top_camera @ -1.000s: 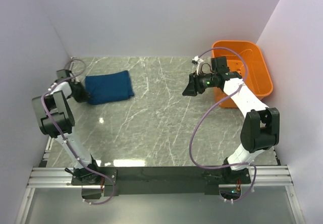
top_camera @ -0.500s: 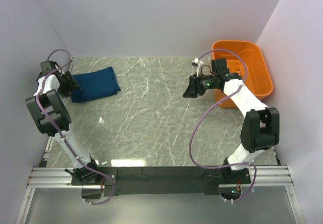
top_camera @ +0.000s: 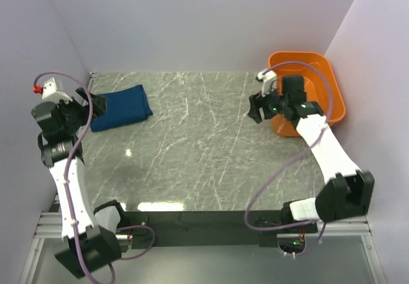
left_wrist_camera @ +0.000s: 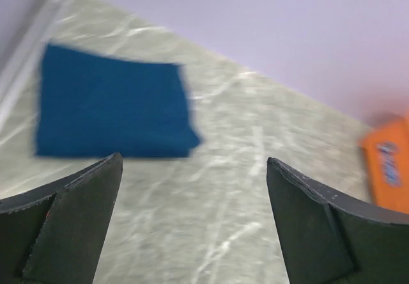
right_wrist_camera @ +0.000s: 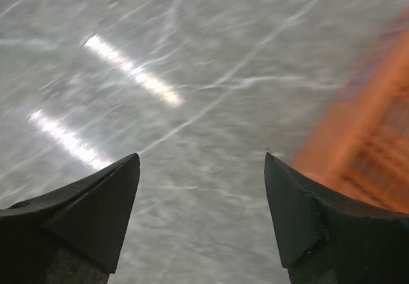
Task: Fold and stack the t-shirts
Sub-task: Neatly place the folded tshirt to the corner
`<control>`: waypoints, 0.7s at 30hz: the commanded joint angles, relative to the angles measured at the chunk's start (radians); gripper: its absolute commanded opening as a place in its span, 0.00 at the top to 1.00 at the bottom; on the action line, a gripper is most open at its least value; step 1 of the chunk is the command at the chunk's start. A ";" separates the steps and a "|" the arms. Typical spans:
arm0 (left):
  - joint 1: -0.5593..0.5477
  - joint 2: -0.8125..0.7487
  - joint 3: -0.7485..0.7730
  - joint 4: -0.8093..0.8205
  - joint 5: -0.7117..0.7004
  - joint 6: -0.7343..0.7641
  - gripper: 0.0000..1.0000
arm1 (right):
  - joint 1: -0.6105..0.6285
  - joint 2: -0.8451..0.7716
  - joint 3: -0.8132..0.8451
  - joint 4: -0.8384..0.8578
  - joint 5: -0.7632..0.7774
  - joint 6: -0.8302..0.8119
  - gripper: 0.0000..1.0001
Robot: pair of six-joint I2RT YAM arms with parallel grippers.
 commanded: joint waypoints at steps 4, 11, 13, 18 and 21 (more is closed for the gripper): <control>-0.018 0.001 -0.101 0.031 0.220 -0.067 0.01 | -0.119 -0.182 0.015 0.112 0.246 0.157 0.00; -0.160 -0.115 -0.097 -0.121 0.049 0.021 0.01 | -0.225 -0.285 -0.040 0.156 0.445 0.392 0.00; -0.170 -0.146 -0.102 -0.143 0.032 0.026 0.01 | -0.225 -0.303 -0.049 0.155 0.540 0.418 0.00; -0.176 -0.175 -0.107 -0.164 0.022 0.026 0.01 | -0.225 -0.334 -0.080 0.124 0.605 0.392 0.00; -0.176 -0.177 -0.116 -0.155 0.025 0.021 0.01 | -0.224 -0.355 -0.104 0.122 0.577 0.380 0.00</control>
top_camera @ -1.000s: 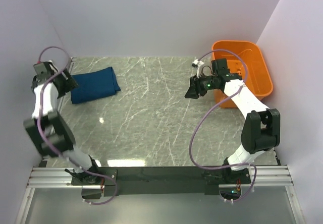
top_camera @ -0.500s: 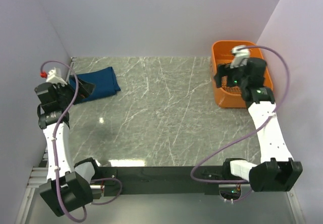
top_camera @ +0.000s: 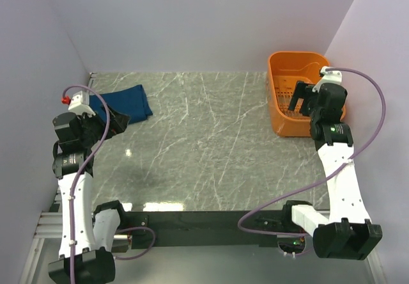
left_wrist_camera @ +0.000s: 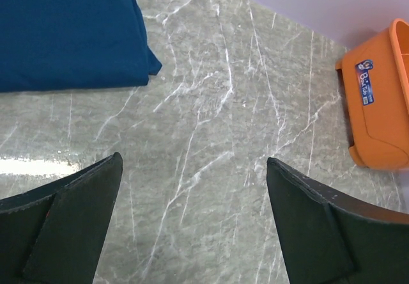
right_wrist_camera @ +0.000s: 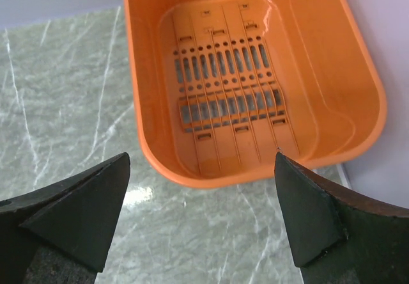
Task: Fold and stack the t-shirts
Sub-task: Neatly place the folded tshirt to the corner
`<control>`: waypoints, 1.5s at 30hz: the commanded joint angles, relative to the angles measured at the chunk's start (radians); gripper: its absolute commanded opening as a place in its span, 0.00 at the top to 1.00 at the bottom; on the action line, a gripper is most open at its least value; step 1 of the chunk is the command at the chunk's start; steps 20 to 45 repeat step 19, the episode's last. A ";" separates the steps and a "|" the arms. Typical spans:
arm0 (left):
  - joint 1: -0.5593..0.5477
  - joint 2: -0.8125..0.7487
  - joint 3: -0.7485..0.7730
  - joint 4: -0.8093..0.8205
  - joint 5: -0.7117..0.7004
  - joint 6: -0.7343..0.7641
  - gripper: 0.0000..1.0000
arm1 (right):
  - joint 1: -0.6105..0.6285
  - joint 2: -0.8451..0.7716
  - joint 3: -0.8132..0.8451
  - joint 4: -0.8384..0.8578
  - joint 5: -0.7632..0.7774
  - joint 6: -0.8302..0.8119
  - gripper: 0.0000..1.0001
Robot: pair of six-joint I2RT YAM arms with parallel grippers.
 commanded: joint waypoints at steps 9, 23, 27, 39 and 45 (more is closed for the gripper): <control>-0.004 0.027 0.023 -0.002 -0.017 0.033 0.00 | 0.002 -0.018 -0.020 0.025 0.061 0.032 0.00; -0.005 0.043 0.027 0.009 -0.018 0.033 0.01 | 0.001 -0.008 -0.033 0.039 0.096 0.045 0.00; -0.005 0.043 0.027 0.009 -0.018 0.033 0.01 | 0.001 -0.008 -0.033 0.039 0.096 0.045 0.00; -0.005 0.043 0.027 0.009 -0.018 0.033 0.01 | 0.001 -0.008 -0.033 0.039 0.096 0.045 0.00; -0.005 0.043 0.027 0.009 -0.018 0.033 0.01 | 0.001 -0.008 -0.033 0.039 0.096 0.045 0.00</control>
